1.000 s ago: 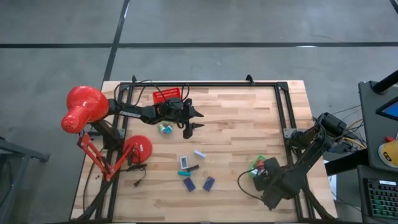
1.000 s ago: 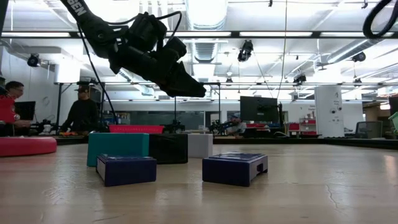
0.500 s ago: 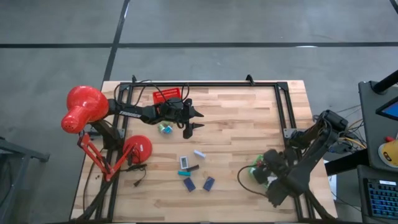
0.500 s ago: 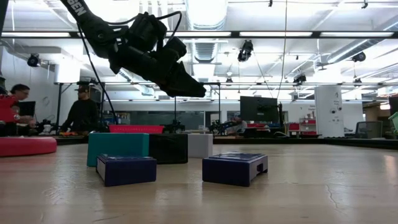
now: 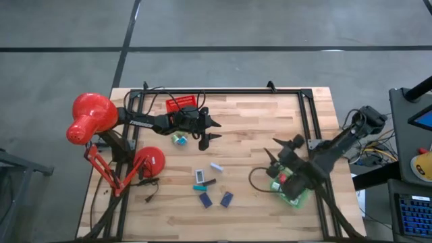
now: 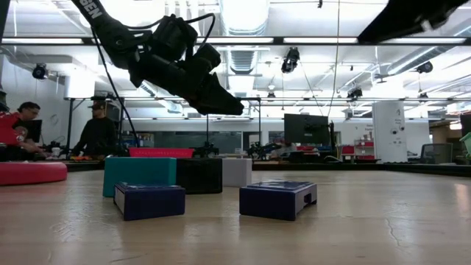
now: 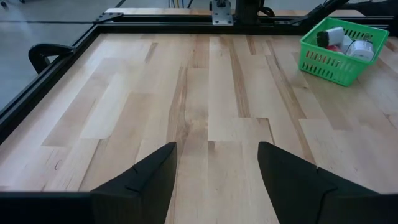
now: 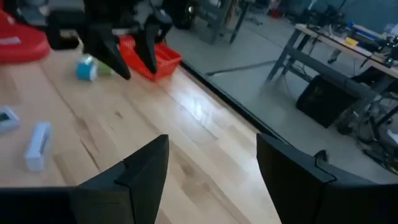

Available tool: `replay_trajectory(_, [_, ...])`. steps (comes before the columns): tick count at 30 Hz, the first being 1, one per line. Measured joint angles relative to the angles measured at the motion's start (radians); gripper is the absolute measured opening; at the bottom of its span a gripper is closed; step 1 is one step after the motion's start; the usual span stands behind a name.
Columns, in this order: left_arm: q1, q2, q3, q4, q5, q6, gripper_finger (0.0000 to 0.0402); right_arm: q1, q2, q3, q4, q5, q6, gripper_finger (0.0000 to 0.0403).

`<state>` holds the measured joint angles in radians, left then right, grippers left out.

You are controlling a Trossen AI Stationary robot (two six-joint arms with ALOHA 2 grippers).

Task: Pick & Place Office items
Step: Put the blue charger adapter into the green bin

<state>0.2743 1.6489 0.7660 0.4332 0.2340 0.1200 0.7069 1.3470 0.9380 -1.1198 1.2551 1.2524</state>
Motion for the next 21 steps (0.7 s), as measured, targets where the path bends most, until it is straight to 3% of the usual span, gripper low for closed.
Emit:
replay_trajectory(5, [0.000, 0.000, 0.000, 0.000, 0.000, 0.000, 0.0232, -0.119, -0.106, -0.162, 0.501, -0.107, -0.536, 0.0238])
replay_trajectory(10, [0.000, 0.000, 0.000, 0.000, 0.000, 0.000, 0.0232, -0.274, -0.215, -0.358, 0.981, -0.258, -0.963, 0.0238])
replay_trajectory(15, [0.000, 0.000, 0.000, 0.000, 0.000, 0.000, 0.0232, -0.444, -0.279, -0.575, 1.579, -0.553, -1.452, 0.0238])
replay_trajectory(18, [0.000, 0.000, 0.000, 0.000, 0.000, 0.000, 0.0232, -0.546, -0.270, -0.688, 1.903, -0.757, -1.554, 0.0238])
replay_trajectory(21, [0.000, 0.000, 0.000, 0.000, 0.000, 0.000, 0.0232, -0.657, -0.228, -0.764, 2.073, -0.892, -1.541, 0.0238])
